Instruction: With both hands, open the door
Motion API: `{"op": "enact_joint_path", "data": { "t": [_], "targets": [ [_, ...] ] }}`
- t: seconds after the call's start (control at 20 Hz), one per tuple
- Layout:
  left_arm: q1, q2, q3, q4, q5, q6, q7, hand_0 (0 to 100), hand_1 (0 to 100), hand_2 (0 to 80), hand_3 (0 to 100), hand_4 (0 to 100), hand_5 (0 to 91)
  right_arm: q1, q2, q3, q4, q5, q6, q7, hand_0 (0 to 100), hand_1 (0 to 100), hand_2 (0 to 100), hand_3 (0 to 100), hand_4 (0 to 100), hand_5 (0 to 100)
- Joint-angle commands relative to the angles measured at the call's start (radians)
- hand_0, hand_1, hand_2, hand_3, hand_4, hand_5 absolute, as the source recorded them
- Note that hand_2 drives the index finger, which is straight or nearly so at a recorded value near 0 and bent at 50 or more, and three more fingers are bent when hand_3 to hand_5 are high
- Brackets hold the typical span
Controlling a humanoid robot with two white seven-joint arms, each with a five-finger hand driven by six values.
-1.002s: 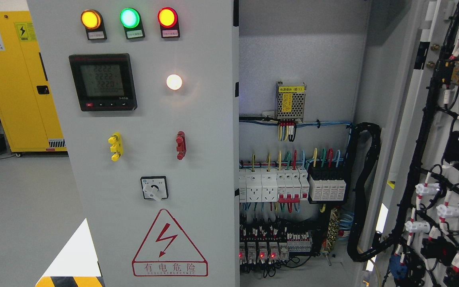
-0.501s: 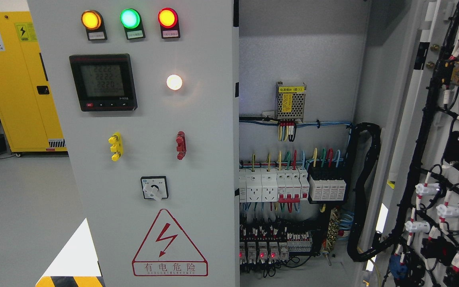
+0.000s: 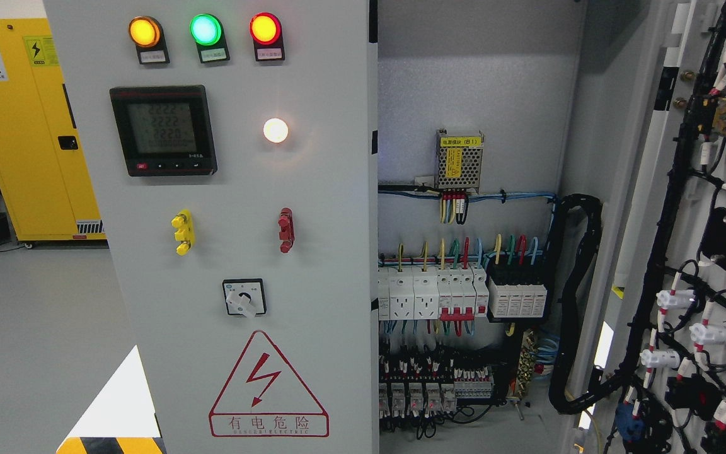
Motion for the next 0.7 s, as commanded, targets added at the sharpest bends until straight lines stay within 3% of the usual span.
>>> {"op": "enact_joint_path", "data": {
  "t": [0.0, 0.65],
  "targets": [
    [-0.001, -0.087, 0.065, 0.451, -0.005, 0.002, 0.007, 0, 0, 0.0, 5, 0, 0.0, 0.001, 0.006, 0.0, -0.001, 0.0, 0.0, 0.0, 22, 8, 0, 0, 0, 0],
    [-0.001, -0.112, 0.063, 0.468, -0.039, 0.002, 0.007, 0, 0, 0.0, 5, 0, 0.0, -0.004, 0.009, -0.011, -0.004, 0.005, 0.0, 0.0, 22, 8, 0, 0, 0, 0]
  ]
}}
